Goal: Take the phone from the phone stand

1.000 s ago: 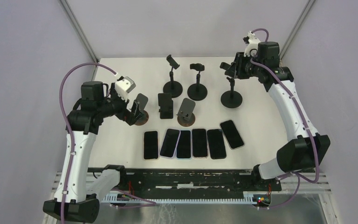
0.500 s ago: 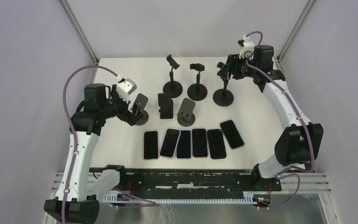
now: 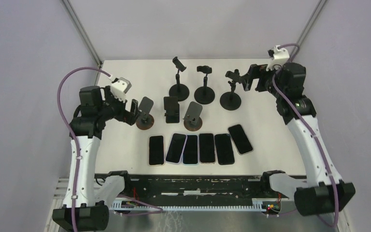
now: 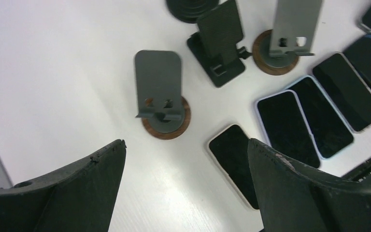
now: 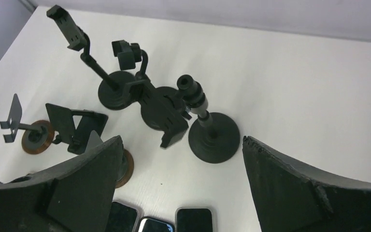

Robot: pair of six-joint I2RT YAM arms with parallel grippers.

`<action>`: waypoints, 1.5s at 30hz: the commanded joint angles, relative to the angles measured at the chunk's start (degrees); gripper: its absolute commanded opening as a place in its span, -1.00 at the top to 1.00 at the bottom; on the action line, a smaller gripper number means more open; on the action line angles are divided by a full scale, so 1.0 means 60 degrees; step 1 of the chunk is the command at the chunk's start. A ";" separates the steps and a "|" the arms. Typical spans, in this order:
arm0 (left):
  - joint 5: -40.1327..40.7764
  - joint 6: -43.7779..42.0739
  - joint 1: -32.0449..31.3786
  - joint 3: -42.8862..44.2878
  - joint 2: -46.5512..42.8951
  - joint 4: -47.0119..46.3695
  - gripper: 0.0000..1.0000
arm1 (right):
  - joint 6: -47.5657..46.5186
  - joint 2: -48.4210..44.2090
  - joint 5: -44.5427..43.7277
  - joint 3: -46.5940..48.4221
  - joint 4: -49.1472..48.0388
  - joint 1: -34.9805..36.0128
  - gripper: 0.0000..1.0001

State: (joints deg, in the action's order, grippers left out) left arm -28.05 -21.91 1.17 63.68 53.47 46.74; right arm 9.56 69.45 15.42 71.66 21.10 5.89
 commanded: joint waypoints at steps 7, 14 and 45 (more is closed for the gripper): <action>-0.0347 -0.0565 0.2918 -0.1560 0.0328 -0.1533 -1.00 | 0.0800 -0.4209 -0.6981 -0.4497 -0.1412 -0.0032 -0.96; -0.0725 0.0487 0.3447 -0.3789 0.0618 -0.4327 -1.00 | -0.0784 -0.5542 -0.8466 -0.9605 -0.5975 -0.0037 -0.96; 0.0842 0.4295 0.1558 -0.7562 0.5051 -1.7344 -1.00 | -0.1168 0.0024 -0.9793 -1.3085 -1.5665 -0.0029 -0.96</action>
State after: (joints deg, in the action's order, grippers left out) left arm -29.76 1.72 13.26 17.02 82.50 -46.19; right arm 4.40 68.93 -44.58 0.62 -66.61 5.74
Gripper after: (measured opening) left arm 0.997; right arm 0.982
